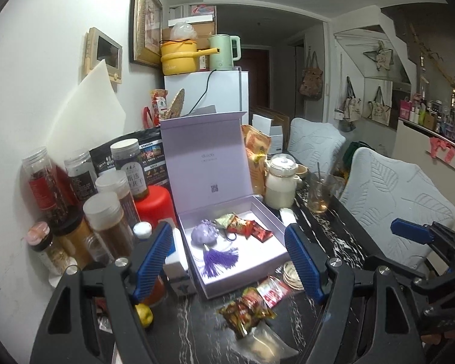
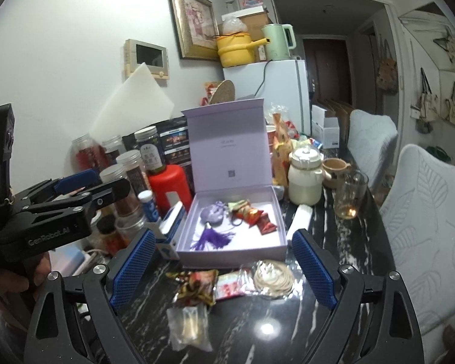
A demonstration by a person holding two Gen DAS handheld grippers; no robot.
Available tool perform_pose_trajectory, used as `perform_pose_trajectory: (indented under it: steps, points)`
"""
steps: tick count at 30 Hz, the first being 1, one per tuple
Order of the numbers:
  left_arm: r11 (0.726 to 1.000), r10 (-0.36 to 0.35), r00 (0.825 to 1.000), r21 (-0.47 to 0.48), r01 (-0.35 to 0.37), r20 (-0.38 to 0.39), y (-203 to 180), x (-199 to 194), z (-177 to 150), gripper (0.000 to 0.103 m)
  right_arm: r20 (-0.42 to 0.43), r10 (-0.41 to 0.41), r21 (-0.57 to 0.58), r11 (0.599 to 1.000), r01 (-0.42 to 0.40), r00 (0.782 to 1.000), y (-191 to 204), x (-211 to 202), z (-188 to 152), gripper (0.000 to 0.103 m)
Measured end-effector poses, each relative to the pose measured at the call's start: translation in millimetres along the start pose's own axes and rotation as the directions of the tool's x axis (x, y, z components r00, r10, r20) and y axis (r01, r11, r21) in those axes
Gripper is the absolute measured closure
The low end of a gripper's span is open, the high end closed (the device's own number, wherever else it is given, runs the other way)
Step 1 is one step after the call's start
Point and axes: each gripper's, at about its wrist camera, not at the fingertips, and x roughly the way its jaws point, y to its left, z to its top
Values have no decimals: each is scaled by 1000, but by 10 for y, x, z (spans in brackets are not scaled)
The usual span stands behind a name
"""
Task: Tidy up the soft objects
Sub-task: 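Withdraw both grippers back from the lavender box, then reach the left gripper to the brown-red crisps bag and close on it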
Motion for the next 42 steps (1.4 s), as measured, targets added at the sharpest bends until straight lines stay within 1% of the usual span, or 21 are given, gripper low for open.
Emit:
perform_pose_trajectory:
  steps: [7, 10, 13, 16, 18, 20, 22, 25, 29, 35, 40, 42]
  points:
    - [999, -45, 999, -7, 45, -23, 4, -3, -183, 27, -26, -18, -4, 1000, 18, 999, 80, -47, -224, 10]
    - [997, -78, 996, -17, 77, -53, 19, 67, -255, 27, -41, -24, 11, 1000, 25, 999, 87, -23, -312, 10]
    - [993, -118, 989, -22, 117, -85, 27, 154, -294, 27, -24, -43, 18, 999, 43, 999, 107, -12, -393, 10]
    - [993, -121, 988, -11, 121, -93, 39, 223, -317, 27, -27, -48, 36, 998, 49, 998, 101, 38, -453, 10]
    - [993, -115, 989, -2, 115, -92, 41, 265, -345, 27, -39, -35, 63, 997, 37, 999, 65, 95, -485, 10]
    - [992, -124, 987, -4, 125, -97, 60, 324, -381, 27, -53, -17, 88, 996, 21, 998, 32, 148, -509, 10]
    - [989, -147, 982, -12, 146, -120, 71, 394, -431, 27, -66, -8, 101, 995, 15, 998, 10, 212, -541, 10]
    - [984, -181, 971, -32, 178, -155, 97, 509, -552, 27, -79, -24, 108, 994, 32, 997, -12, 306, -603, 10]
    - [978, -207, 960, -41, 203, -186, 105, 609, -729, 27, -112, 0, 155, 988, 18, 994, -41, 461, -721, 10]
    - [978, -209, 947, -40, 205, -245, 128, 743, -921, 27, -175, 27, 157, 988, 0, 984, -19, 668, -934, 10]
    - [975, -220, 935, -67, 210, -277, 189, 825, -1080, 27, -218, 57, 149, 989, -25, 974, -6, 816, -1079, 10]
    - [974, -227, 928, -78, 214, -296, 233, 858, -1146, 27, -237, 75, 145, 989, -41, 969, 14, 879, -1132, 10]
